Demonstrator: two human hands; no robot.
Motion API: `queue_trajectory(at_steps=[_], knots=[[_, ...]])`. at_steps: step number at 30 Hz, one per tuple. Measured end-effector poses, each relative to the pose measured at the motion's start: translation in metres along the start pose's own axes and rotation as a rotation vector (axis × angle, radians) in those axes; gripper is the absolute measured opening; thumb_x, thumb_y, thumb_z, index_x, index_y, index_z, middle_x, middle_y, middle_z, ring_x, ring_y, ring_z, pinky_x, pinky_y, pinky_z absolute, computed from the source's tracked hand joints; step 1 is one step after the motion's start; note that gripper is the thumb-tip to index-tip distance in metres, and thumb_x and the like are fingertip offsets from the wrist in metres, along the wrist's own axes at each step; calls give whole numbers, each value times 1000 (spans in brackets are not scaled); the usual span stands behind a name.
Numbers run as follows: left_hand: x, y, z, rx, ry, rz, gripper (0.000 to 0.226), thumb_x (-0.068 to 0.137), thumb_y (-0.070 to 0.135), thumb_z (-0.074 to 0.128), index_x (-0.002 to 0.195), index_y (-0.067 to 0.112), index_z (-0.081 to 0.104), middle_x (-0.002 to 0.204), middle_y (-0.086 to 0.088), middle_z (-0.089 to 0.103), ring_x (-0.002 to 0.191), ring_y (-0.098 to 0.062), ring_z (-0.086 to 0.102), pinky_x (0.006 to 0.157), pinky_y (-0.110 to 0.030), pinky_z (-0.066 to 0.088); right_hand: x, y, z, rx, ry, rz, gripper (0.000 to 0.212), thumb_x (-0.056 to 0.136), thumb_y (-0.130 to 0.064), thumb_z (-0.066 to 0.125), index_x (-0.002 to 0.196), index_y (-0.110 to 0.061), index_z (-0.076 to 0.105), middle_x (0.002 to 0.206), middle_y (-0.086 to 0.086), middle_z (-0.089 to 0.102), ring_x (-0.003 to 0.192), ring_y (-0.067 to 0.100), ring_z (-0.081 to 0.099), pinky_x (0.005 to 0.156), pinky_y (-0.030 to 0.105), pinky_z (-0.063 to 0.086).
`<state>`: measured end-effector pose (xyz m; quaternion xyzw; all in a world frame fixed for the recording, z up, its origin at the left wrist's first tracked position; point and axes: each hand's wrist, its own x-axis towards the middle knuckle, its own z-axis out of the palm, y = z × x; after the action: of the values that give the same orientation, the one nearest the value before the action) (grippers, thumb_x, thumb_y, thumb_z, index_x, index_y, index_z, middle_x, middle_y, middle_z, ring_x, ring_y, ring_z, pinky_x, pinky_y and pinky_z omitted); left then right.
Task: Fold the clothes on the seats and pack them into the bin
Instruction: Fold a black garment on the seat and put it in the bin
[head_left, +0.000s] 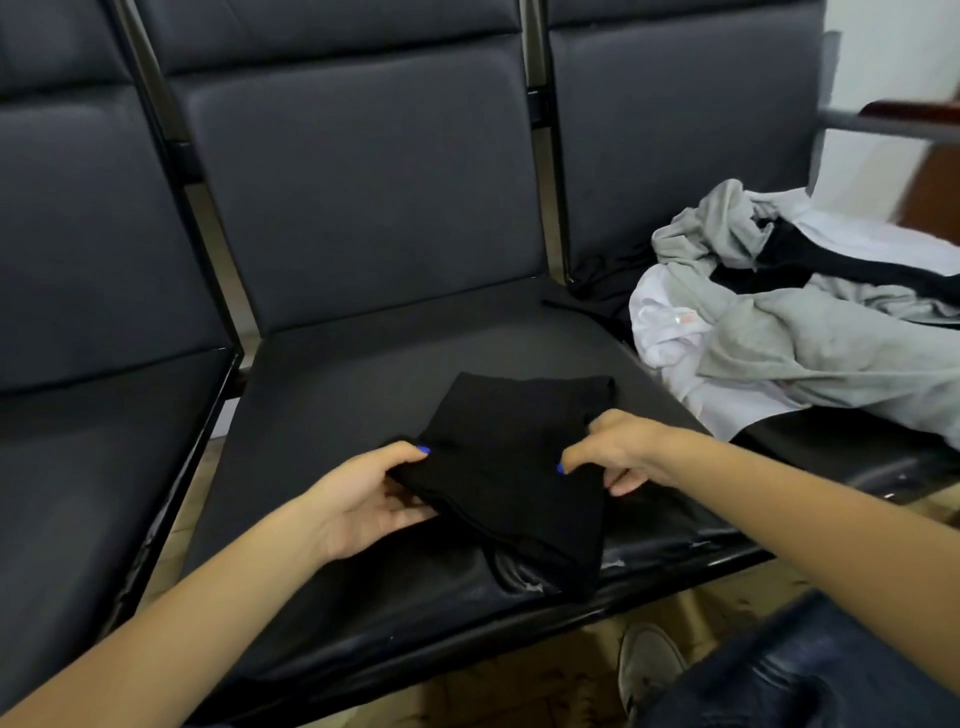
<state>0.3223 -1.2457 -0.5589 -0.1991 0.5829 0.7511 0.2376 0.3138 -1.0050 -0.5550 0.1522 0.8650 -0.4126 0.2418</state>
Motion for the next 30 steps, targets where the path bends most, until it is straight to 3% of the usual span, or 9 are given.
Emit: queue_trajectory(at_steps=[3,6,11,13,16,19,21,24,30], knots=[[-8,13,15,-158,-83,57,12,88,9,50,98,5,57,106,-17,62,92,-31,62,64,-50,59,3,-2,8,461,73,-21,19,88,-13,56,105,-4,55,97,13,59,85,27,58,69,33,48],[-21,34,41,-222,-145,147,10,91,9,46,89,2,54,83,-15,64,71,-25,64,48,-41,57,-5,-5,8,791,11,129,12,92,-11,52,103,-6,56,109,17,61,94,32,60,73,38,49],[-44,72,90,-234,-233,337,14,93,10,44,81,6,50,60,-10,66,53,-23,68,47,-34,56,-34,-12,-12,1203,-139,36,29,94,-6,48,70,-3,65,59,9,67,45,21,64,44,27,52],[-58,87,111,-264,-306,412,16,92,9,44,77,8,51,61,-8,66,56,-22,69,50,-33,57,-53,-15,-19,1375,-207,-141,38,92,-6,48,59,-3,68,56,8,66,46,17,65,46,23,53],[-86,106,143,-302,-461,507,9,76,7,49,73,8,58,69,-9,69,63,-23,71,54,-34,57,-77,-17,-29,1647,-307,-413,18,80,-10,55,76,-1,70,78,11,70,67,22,69,65,27,57],[-113,109,175,-290,-592,552,24,75,8,50,59,6,68,75,-11,71,67,-25,71,54,-34,57,-97,-14,-38,1758,-352,-679,42,89,-30,50,115,-2,66,123,18,63,114,33,60,96,47,49],[-128,103,192,-261,-650,563,28,80,9,47,62,5,69,78,-11,72,69,-26,72,53,-32,57,-110,-13,-45,1811,-371,-819,56,92,-44,46,134,-7,54,142,19,47,132,40,41,101,61,40],[-141,92,204,-256,-698,576,19,70,10,48,64,7,67,81,-11,72,71,-27,72,51,-33,56,-131,2,-61,1887,-300,-945,58,81,-45,58,125,-8,63,132,17,57,118,33,57,104,54,40],[-137,61,209,-32,-718,396,23,67,18,57,76,6,75,100,-17,72,77,-30,72,52,-36,57,-180,51,-93,1902,113,-956,37,75,-37,55,73,-10,79,90,6,75,76,21,72,70,35,60]])
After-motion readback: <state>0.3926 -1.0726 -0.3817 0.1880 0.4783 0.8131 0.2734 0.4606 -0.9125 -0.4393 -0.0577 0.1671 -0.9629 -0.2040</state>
